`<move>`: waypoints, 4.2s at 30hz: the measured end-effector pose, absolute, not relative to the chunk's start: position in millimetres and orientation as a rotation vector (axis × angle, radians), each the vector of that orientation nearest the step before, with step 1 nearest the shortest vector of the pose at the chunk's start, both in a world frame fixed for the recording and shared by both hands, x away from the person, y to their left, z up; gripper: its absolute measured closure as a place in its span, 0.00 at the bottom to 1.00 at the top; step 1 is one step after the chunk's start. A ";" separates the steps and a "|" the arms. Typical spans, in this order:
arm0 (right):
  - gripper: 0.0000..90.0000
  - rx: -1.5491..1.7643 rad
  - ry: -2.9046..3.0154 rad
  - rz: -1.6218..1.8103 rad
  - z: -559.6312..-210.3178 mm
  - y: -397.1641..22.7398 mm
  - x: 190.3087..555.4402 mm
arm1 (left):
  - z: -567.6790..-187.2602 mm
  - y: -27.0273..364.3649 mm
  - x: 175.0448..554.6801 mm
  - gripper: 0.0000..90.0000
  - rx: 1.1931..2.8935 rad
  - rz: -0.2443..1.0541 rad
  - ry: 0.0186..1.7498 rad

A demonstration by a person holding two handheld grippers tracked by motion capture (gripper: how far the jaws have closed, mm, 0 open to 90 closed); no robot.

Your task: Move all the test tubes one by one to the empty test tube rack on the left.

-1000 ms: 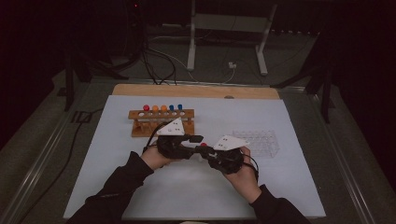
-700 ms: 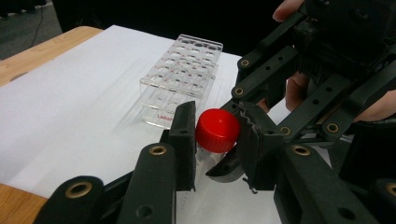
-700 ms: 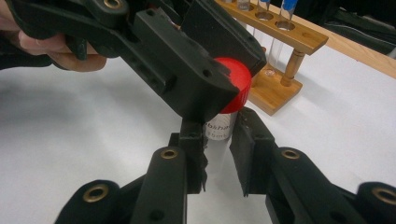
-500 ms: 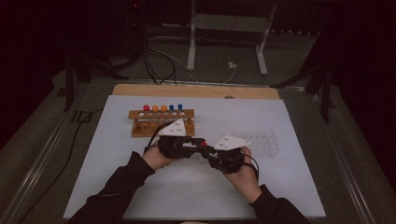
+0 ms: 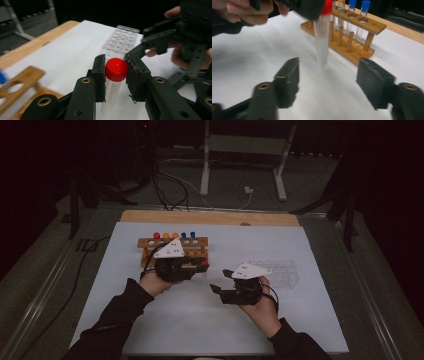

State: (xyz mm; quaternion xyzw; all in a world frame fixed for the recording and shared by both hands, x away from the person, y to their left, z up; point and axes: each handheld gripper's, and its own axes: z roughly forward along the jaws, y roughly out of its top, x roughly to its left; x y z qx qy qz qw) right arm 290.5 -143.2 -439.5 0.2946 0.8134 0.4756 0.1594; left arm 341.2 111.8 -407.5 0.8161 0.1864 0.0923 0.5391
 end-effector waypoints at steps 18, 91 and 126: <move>0.00 0.873 2.266 1.418 -437.2 -152.0 288.9 | -377.9 187.2 355.5 0.79 1.873 0.400 0.613; 0.00 0.885 2.272 1.442 -439.2 -162.0 292.0 | -437.8 249.4 408.5 0.51 1.746 0.581 1.057; 0.00 0.905 2.255 1.433 -440.8 -171.5 291.3 | -467.7 216.9 294.2 0.01 1.882 0.265 0.775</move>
